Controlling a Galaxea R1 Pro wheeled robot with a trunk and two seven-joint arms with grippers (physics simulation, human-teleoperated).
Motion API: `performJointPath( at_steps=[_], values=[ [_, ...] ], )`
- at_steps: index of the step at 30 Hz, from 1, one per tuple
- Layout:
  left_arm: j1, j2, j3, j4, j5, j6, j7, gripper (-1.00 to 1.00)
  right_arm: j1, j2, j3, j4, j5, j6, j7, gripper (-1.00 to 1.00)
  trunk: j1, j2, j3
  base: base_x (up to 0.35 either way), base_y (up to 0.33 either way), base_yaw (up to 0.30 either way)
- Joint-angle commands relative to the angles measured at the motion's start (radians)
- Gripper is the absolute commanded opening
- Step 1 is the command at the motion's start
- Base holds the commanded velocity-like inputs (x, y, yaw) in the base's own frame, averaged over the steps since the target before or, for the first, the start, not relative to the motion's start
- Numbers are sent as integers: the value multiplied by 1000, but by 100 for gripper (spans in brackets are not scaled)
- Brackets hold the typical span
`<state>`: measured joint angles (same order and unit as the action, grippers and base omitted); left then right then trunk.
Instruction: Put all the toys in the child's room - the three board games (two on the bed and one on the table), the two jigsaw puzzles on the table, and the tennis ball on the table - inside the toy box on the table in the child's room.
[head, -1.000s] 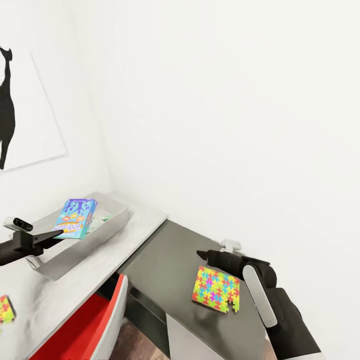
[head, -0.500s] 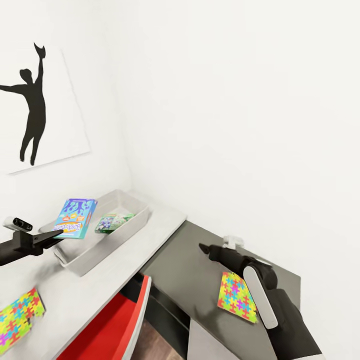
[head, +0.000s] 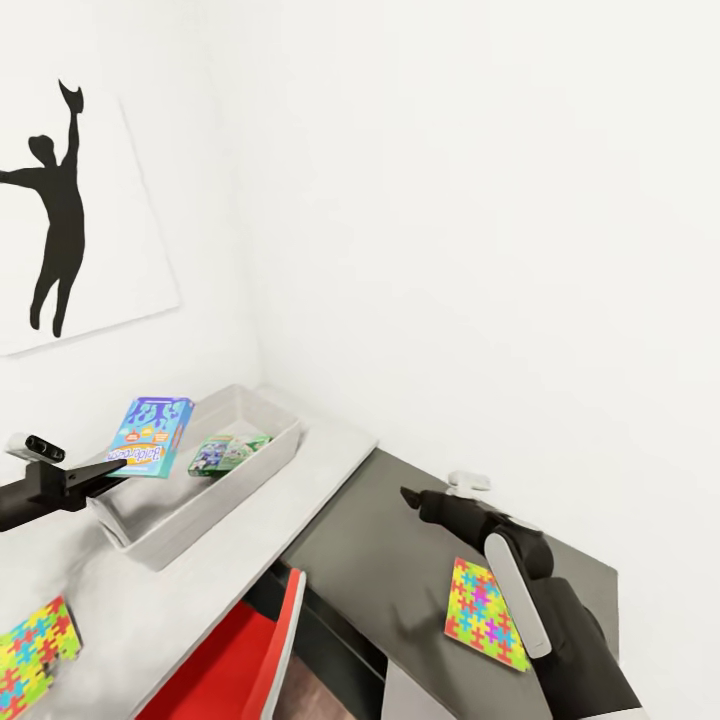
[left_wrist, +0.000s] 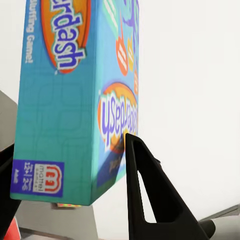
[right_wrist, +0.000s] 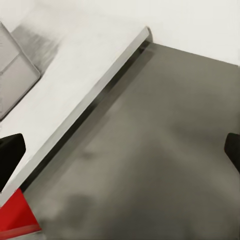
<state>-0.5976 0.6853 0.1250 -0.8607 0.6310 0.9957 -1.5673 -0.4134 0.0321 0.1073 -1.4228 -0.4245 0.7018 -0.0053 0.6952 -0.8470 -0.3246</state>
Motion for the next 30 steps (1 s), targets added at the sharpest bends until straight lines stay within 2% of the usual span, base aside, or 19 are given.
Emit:
performJointPath(
  at_steps=[1, 6, 17, 25, 30],
  values=[
    [-1, 0, -1, 0, 1, 11, -4, -100, -1, 2, -1, -1, -1, 6, -2, 100, 0, -1, -1, 1, 63, 10],
    [-1, 0, -1, 0, 1, 11, -4, -100, -1, 8, 0, -1, -1, 10, -4, 100, 0, -1, -1, 0, 20, 179],
    [-1, -1, -1, 0, 1, 11, -4, -100, -1, 11, 3, -6, 1, 20, -4, 100, 0, -1, -3, 49, -49, 280],
    [-1, 0, -1, 0, 1, 11, -4, -100, -1, 9, 4, -7, 1, 25, -2, 100, 0, -1, -7, 43, 42, 280],
    [0, 0, -1, 0, 1, 11, -4, -100, -1, 4, 5, -8, 1, 20, 3, 100, 0, -1, -8, 20, 108, 79]
  ],
)
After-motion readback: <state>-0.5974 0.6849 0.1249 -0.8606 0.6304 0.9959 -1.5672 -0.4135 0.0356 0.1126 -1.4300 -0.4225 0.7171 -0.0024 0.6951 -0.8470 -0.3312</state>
